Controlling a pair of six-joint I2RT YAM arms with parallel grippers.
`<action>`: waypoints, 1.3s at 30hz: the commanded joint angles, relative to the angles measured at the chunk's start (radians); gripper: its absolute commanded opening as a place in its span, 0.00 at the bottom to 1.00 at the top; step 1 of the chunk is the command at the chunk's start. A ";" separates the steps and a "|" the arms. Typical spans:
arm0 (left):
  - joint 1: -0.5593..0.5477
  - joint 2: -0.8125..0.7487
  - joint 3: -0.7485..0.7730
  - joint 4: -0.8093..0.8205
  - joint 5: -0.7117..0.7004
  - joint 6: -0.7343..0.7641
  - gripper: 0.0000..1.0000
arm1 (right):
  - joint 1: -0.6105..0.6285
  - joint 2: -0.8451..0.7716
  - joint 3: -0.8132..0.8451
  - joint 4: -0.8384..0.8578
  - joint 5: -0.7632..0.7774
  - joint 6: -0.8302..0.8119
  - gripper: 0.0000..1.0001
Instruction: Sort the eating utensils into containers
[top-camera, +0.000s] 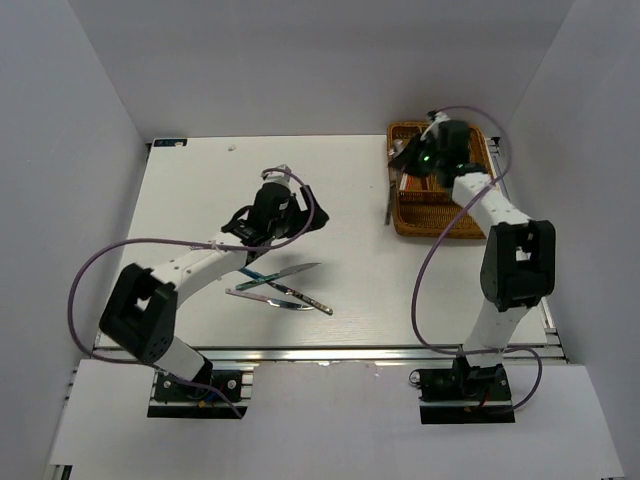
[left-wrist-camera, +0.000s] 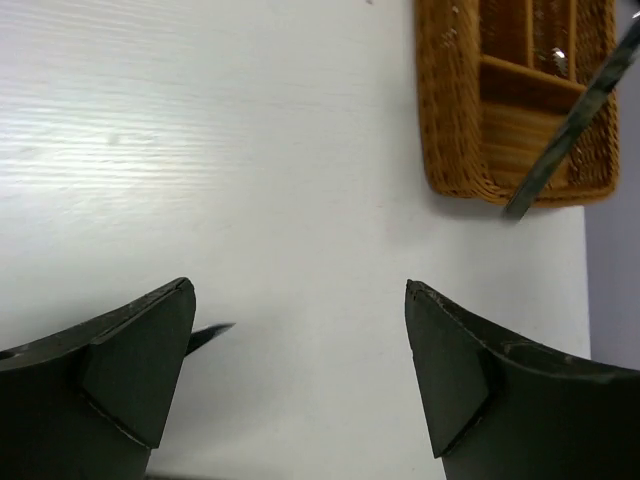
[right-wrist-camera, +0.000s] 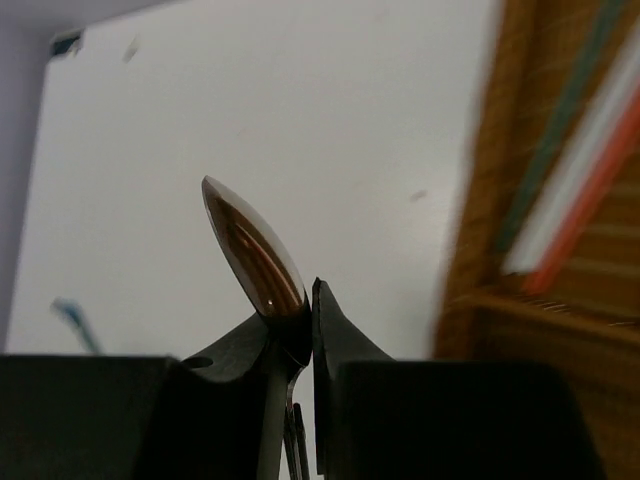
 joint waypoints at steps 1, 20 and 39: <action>0.002 -0.181 0.005 -0.271 -0.211 -0.015 0.95 | -0.121 0.060 0.241 -0.159 0.183 -0.189 0.00; 0.002 -0.674 -0.233 -0.426 0.016 0.271 0.95 | -0.321 0.460 0.717 -0.071 0.534 -0.458 0.00; 0.002 -0.662 -0.222 -0.443 -0.207 0.206 0.98 | -0.315 0.378 0.832 -0.262 0.577 -0.262 0.89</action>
